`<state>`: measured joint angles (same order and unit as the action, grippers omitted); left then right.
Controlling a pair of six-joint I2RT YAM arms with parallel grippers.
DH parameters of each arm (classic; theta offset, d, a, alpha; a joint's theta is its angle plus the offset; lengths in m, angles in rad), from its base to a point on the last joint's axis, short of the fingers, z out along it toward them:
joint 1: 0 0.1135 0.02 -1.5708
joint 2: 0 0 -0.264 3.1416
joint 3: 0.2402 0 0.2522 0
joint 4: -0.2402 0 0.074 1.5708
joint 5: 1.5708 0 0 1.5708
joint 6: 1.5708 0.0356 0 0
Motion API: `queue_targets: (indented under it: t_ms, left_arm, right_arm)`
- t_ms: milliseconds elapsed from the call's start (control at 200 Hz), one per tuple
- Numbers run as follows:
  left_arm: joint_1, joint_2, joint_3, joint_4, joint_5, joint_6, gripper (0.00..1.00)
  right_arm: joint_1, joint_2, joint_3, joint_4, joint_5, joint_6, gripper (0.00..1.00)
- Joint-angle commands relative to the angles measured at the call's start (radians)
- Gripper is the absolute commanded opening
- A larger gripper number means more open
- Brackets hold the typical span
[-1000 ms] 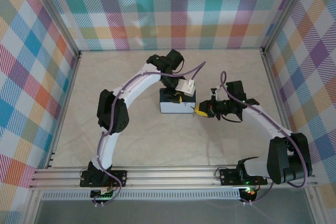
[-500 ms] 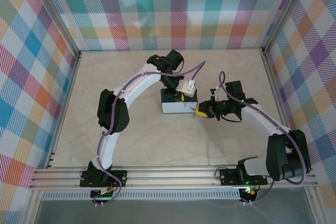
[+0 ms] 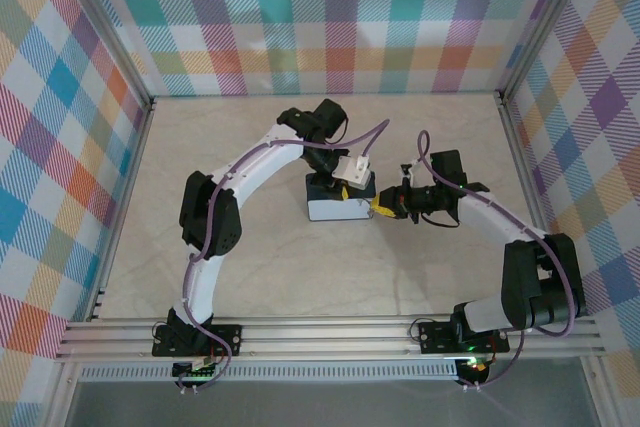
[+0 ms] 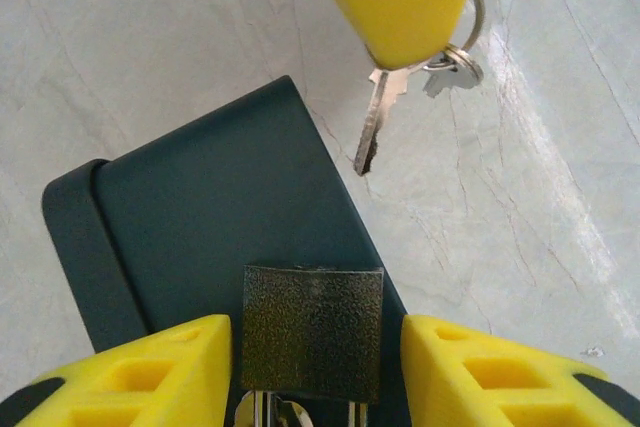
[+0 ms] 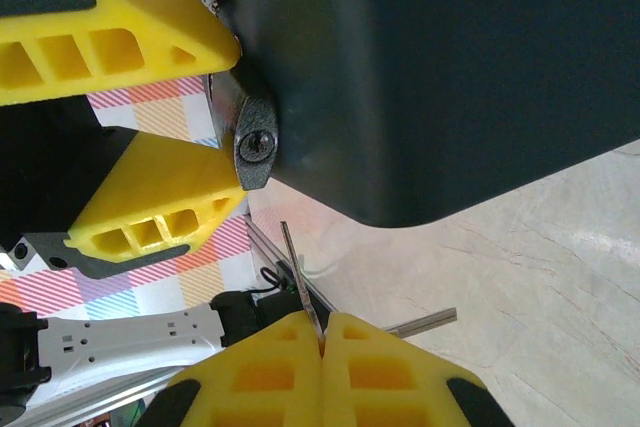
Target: Unlock a padlock with a key
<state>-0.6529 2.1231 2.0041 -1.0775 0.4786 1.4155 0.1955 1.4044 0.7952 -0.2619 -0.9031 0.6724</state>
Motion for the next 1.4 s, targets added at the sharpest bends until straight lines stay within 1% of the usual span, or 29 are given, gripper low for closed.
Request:
queue_targets:
  t_ms: [0,130,210,360,415,520,585,755,880,965,1035,1075,1095,1130,1150,1215,1345,1400]
  left_arm:
    - [-0.005,-0.042,-0.012,-0.03,0.021,0.016,0.51]
    - [-0.007,-0.038,-0.009,-0.027,0.056,0.013,0.52]
    - [-0.008,-0.034,-0.001,-0.034,0.09,0.013,0.5]
    - [-0.016,-0.031,-0.006,-0.035,0.1,0.018,0.48]
    - [-0.015,-0.029,-0.007,-0.04,0.103,0.02,0.45]
    - [-0.016,-0.025,-0.008,-0.042,0.077,0.02,0.4]
    - [-0.016,-0.024,-0.012,-0.042,0.065,0.022,0.35]
    - [-0.014,-0.034,-0.027,-0.032,0.042,0.022,0.29]
    - [-0.007,-0.047,-0.031,-0.018,0.065,0.013,0.24]
    - [-0.004,-0.066,-0.05,0.003,0.087,0.007,0.23]
    - [0.002,-0.08,-0.069,0.019,0.101,0.003,0.23]
    - [0.002,-0.084,-0.076,0.024,0.102,0.001,0.25]
    - [0.002,-0.084,-0.078,0.025,0.099,0.0,0.28]
    - [0.004,-0.085,-0.079,0.024,0.094,-0.005,0.37]
    - [0.004,-0.086,-0.079,0.029,0.09,-0.01,0.4]
    - [0.007,-0.091,-0.083,0.038,0.084,-0.013,0.46]
    - [0.011,-0.097,-0.076,0.054,0.091,-0.013,0.52]
    - [0.012,-0.096,-0.069,0.056,0.096,-0.011,0.53]
  right_arm:
    - [-0.005,-0.002,0.032,0.018,-0.027,-0.012,0.01]
    - [-0.005,-0.01,0.031,0.009,-0.024,-0.014,0.01]
    - [-0.005,-0.01,0.03,0.004,-0.024,-0.017,0.01]
    - [-0.005,-0.012,0.027,0.0,-0.025,-0.019,0.01]
    - [-0.005,-0.01,0.028,0.001,-0.025,-0.019,0.01]
    - [-0.005,-0.009,0.031,0.008,-0.027,-0.015,0.01]
    - [-0.005,-0.01,0.032,0.011,-0.028,-0.011,0.01]
    - [-0.002,-0.019,0.027,0.038,-0.044,0.017,0.01]
    - [0.012,-0.026,0.013,0.107,-0.051,0.078,0.01]
    - [0.017,-0.019,0.004,0.165,-0.058,0.141,0.01]
    - [0.018,-0.002,0.014,0.159,-0.06,0.157,0.01]
    - [0.019,0.003,0.018,0.151,-0.06,0.155,0.01]
    - [0.018,0.004,0.018,0.148,-0.059,0.152,0.01]
    - [0.019,0.002,0.02,0.135,-0.051,0.144,0.01]
    - [0.019,0.001,0.02,0.128,-0.047,0.138,0.01]
    - [0.019,-0.002,0.02,0.109,-0.037,0.128,0.01]
    - [0.018,-0.008,0.02,0.077,-0.03,0.111,0.01]
    - [0.019,-0.01,0.018,0.072,-0.028,0.108,0.01]
